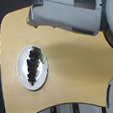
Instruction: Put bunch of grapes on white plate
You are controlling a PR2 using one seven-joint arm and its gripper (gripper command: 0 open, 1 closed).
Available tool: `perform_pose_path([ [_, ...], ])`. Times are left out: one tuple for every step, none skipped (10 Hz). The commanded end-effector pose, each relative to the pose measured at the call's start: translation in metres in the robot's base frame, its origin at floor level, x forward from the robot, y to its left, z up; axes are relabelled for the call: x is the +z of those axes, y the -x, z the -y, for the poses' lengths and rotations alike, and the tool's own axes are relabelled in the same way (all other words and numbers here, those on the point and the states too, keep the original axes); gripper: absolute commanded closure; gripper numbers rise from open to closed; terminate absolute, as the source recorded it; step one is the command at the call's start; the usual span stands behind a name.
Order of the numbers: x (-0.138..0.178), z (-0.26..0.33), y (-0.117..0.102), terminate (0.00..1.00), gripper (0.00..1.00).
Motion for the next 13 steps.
perform_pose_path([
  [0.025,0.150,-0.009,0.00,0.00],
  [0.027,0.170,-0.008,0.00,0.00],
  [0.030,0.190,-0.005,0.00,0.00],
  [0.031,0.213,-0.002,0.00,0.00],
  [0.033,0.236,0.005,0.00,0.00],
  [0.032,0.249,0.010,0.00,0.00],
  [0.032,0.266,0.016,0.00,0.00],
  [0.032,0.281,0.020,0.00,0.00],
  [0.033,0.290,0.023,0.00,0.00],
  [0.033,0.297,0.026,0.00,0.00],
  [0.035,0.302,0.029,0.00,0.00],
  [0.036,0.307,0.030,0.00,0.00],
  [0.038,0.310,0.030,0.00,0.00],
])
